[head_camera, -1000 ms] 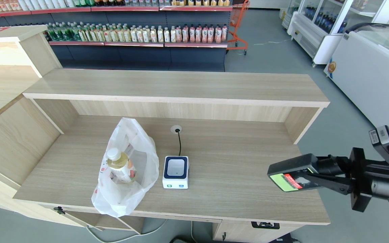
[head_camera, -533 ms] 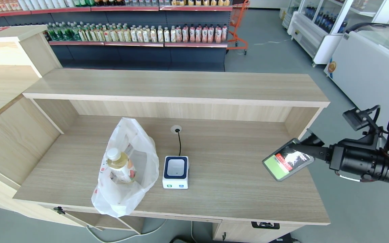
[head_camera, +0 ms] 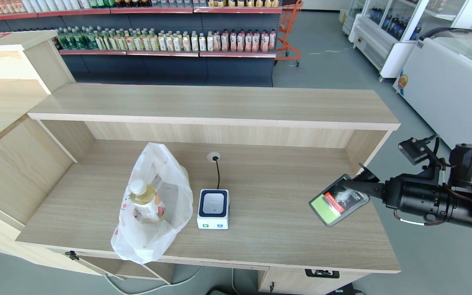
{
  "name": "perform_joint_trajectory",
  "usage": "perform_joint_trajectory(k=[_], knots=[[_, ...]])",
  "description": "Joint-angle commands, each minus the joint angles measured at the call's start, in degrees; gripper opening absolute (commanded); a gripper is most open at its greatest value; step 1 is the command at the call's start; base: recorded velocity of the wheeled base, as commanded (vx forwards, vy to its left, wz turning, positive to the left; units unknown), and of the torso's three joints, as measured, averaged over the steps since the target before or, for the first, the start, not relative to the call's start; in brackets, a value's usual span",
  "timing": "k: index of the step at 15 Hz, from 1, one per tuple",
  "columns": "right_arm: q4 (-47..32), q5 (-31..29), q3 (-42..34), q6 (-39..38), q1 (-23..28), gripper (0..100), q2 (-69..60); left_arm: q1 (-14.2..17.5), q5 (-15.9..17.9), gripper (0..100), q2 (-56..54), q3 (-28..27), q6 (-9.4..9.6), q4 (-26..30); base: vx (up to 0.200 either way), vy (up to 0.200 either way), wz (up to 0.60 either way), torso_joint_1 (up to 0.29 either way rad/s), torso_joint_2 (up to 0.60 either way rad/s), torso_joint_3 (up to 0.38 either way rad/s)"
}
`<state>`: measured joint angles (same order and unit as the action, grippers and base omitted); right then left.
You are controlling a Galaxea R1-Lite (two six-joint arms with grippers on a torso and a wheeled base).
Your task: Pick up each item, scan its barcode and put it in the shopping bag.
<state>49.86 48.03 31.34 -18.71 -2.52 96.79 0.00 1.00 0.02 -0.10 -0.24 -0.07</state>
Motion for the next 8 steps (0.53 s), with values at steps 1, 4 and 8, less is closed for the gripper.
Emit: perform_joint_trajectory(k=[1, 4, 8], knots=[[0.0, 0.0, -0.1, 0.0, 0.0, 0, -0.3, 0.0, 0.1, 100, 0.0, 0.0, -0.11, 0.0, 0.0, 0.2, 0.0, 0.002, 0.0, 0.002], [0.0, -0.1, 0.0, -3.3, -0.2, 0, -1.4, 0.0, 0.0, 100, 0.0, 0.0, 0.07, 0.0, 0.0, 0.2, 0.0, 0.004, 0.0, 0.004], [0.2, -1.9, -0.1, -3.6, -1.5, 0, -1.5, 0.0, 0.1, 100, 0.0, 0.0, 0.07, 0.0, 0.0, 0.2, 0.0, 0.005, 0.0, 0.0]])
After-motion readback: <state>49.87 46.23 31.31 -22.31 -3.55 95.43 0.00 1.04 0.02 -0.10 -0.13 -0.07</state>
